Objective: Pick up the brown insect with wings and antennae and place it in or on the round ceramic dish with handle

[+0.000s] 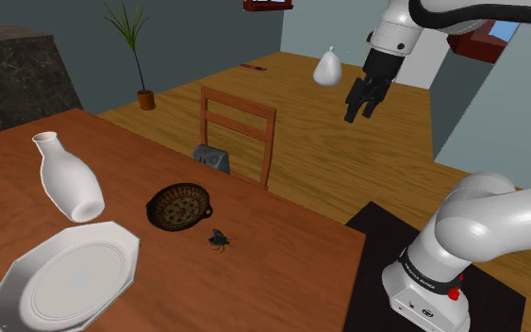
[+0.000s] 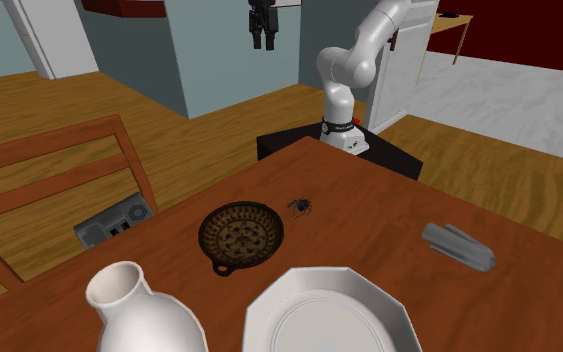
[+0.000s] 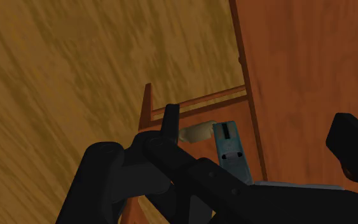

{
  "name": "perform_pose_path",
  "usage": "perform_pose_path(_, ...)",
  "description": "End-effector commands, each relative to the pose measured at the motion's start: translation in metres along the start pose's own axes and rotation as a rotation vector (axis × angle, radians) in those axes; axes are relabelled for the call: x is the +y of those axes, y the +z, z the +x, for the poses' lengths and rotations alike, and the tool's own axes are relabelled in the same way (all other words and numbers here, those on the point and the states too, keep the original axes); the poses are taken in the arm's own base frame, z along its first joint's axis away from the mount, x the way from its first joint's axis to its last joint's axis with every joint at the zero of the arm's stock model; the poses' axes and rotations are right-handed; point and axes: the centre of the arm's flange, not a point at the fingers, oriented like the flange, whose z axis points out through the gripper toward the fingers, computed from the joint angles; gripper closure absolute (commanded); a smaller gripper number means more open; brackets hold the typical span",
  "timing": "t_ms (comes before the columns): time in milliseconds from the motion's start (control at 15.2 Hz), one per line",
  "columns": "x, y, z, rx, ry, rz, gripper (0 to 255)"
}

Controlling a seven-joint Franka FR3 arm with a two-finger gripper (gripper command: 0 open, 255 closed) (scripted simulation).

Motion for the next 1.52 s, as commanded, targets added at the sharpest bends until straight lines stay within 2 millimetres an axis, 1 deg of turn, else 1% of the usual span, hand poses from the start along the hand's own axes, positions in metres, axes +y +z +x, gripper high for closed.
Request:
perform_pose_path(0, 0.0, 0.0, 0.0, 0.0, 0.0, 0.0, 0)
perform_pose_path(726, -0.116, 0.089, 0.03, -0.031, -0.017, -0.027, 0)
perform_pose_path(1452, -0.23, 0.182, 0.055, -0.061, -0.034, -0.054, 0)
